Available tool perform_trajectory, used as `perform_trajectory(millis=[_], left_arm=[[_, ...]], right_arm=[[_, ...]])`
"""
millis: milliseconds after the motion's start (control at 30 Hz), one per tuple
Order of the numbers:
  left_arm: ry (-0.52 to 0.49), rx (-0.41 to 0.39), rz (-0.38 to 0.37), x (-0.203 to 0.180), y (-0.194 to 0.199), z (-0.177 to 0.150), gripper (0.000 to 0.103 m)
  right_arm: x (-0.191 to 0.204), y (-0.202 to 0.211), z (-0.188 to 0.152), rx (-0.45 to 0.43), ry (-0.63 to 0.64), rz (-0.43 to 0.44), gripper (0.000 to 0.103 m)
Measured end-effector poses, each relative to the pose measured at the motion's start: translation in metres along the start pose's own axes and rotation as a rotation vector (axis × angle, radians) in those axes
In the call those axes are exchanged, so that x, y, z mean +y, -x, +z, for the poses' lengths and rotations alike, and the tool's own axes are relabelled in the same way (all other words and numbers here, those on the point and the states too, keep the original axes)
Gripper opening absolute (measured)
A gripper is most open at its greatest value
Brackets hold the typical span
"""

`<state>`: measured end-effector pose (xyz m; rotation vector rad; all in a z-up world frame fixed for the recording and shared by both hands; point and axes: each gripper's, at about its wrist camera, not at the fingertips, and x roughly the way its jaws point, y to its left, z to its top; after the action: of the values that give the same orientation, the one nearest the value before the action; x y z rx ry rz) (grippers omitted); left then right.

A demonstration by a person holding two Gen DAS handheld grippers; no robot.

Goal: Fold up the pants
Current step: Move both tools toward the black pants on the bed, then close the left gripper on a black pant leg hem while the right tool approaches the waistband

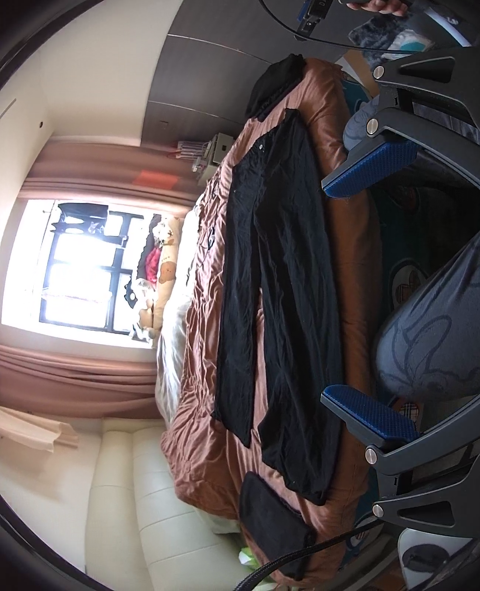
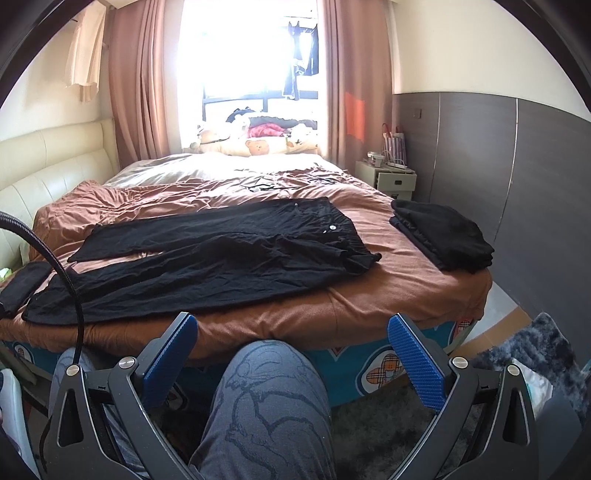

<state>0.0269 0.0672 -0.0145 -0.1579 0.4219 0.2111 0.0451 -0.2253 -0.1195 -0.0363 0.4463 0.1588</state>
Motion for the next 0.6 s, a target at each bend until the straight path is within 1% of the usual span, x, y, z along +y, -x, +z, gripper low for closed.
perform_trajectory(millis=[67,267,400,600], left_arm=[[0.023,0.007,0.018,0.010,-0.006,0.001,0.102],[0.098,0.067,0.075,0.040,-0.027,0.001,0.102],[0.147,0.084,0.106,0.064,-0.043,-0.001,0.102],[0.216,0.141,0.164,0.099,-0.069,-0.004,0.102]], right_arm=[[-0.003,-0.007,0.002,0.005,0.002,0.004,0.103],[-0.016,-0.031,0.009,0.039,-0.021,-0.012,0.103],[-0.017,-0.050,0.018,0.067,-0.035,-0.023,0.103],[-0.017,-0.078,0.032,0.108,-0.046,-0.044,0.103]])
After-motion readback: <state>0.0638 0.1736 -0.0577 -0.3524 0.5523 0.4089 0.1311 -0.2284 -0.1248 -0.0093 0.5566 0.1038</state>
